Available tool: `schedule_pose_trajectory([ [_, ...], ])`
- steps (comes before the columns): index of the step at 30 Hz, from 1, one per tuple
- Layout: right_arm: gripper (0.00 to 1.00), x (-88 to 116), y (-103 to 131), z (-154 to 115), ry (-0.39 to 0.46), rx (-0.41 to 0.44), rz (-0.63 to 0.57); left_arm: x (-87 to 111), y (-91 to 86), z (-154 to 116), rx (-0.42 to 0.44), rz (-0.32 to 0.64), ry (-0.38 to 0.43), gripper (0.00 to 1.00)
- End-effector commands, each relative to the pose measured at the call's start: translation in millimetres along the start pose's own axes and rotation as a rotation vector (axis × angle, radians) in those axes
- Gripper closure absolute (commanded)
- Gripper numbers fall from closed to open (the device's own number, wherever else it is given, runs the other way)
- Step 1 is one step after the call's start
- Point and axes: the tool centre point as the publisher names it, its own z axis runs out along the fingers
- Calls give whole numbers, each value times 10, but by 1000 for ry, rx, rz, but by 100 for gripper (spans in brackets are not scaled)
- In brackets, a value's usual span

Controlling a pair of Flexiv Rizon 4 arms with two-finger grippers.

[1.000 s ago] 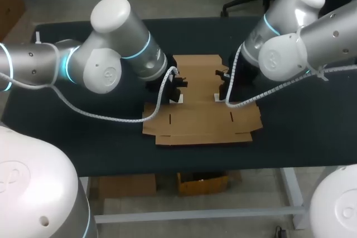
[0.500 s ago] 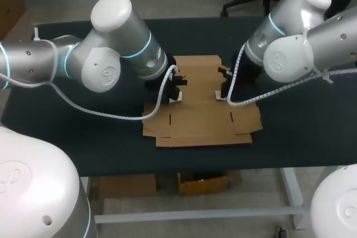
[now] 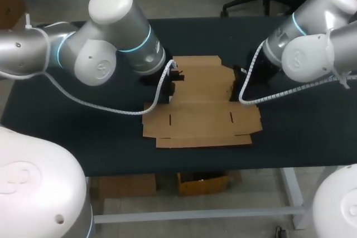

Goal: Assemble the packaging by folding the flat box into shape, placing the metal phone stand inside, and closing the box properly

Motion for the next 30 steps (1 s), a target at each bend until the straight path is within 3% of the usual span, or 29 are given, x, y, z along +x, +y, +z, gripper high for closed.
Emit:
schedule_pose_trajectory([
  [1, 100, -47, -15, -64, 11, 7, 6, 4, 51, -119, 10, -7, -50, 100],
  [12, 100, -180, -31, -165, 25, 33, 40, -68, 143, -282, 20, -35, -114, 100],
  [20, 100, -249, -101, -335, 15, 42, 72, -141, 238, -435, 21, -57, -114, 100],
  [30, 100, -289, -286, -562, -20, 30, 78, -231, 495, -696, -10, -88, -99, 100],
])
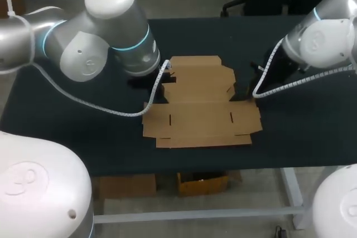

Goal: Assemble the packaging by folding the flat box into shape, placing the metal phone stand inside, and closing the box properly

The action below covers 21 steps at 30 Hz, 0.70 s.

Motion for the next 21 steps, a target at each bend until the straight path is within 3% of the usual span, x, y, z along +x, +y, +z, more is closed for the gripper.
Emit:
schedule_pose_trajectory([
  [1, 100, -11, -169, -153, -8, -18, -1, -101, 158, -204, 7, -10, 10, 100],
  [10, 100, -130, -423, -261, 16, -42, -38, -180, 478, -420, -17, -16, 21, 100],
  [21, 100, -282, -696, -324, 41, -54, -60, -123, 819, -516, -35, 3, 24, 100],
])
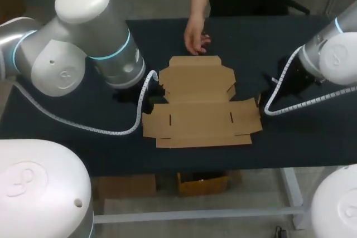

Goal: Assemble the packaging by folding the flat box into shape, placing the metal phone stand inside, and closing the box properly

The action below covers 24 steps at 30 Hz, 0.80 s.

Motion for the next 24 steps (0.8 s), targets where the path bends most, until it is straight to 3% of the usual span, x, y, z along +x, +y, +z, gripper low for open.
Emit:
schedule_pose_trajectory([
  [1, 100, -67, -150, -64, 12, -27, -5, 6, 143, -53, 12, 6, -4, 100],
  [13, 100, -233, -371, -47, 26, -27, 15, -24, 403, -23, 7, -5, 3, 100],
  [24, 100, -308, -438, -28, 49, -29, 8, -79, 498, 37, 9, -37, 40, 100],
])
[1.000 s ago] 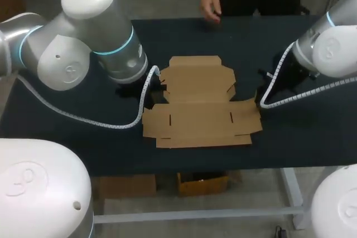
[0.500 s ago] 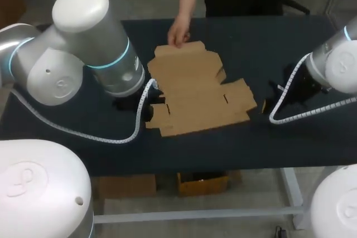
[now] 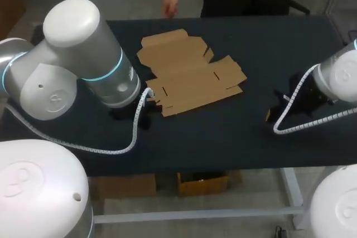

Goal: Assemble the packaging by folding the flat box into shape, placing the metal phone stand inside, and closing the box properly

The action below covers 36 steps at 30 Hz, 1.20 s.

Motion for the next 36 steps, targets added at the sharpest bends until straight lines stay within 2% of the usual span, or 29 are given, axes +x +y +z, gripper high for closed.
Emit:
schedule_pose_trajectory([
  [1, 100, -40, -15, -16, 11, 0, -9, -51, 45, 22, 11, -5, 22, 100],
  [16, 100, -107, 69, -24, 38, 23, -40, -20, -11, 46, 10, -13, 46, 100],
  [17, 87, -107, 72, -21, 37, 29, -47, -17, -14, 46, 10, -14, 46, 75],
  [18, 60, -105, 74, -17, 36, 31, -49, -15, -16, 46, 10, -15, 46, 60],
  [19, 33, -105, 75, -16, 35, 34, -51, -12, -18, 47, 10, -16, 46, 50],
  [20, 2, -105, 76, -16, 36, 35, -52, -11, -19, 47, 10, -17, 45, 18],
  [21, 0, -106, 76, -16, 35, 35, -53, -9, -20, 46, 10, -17, 45, 0],
  [36, 0, -69, 113, -48, 17, 60, -108, 7, -25, 37, 4, -18, 68, 0],
])
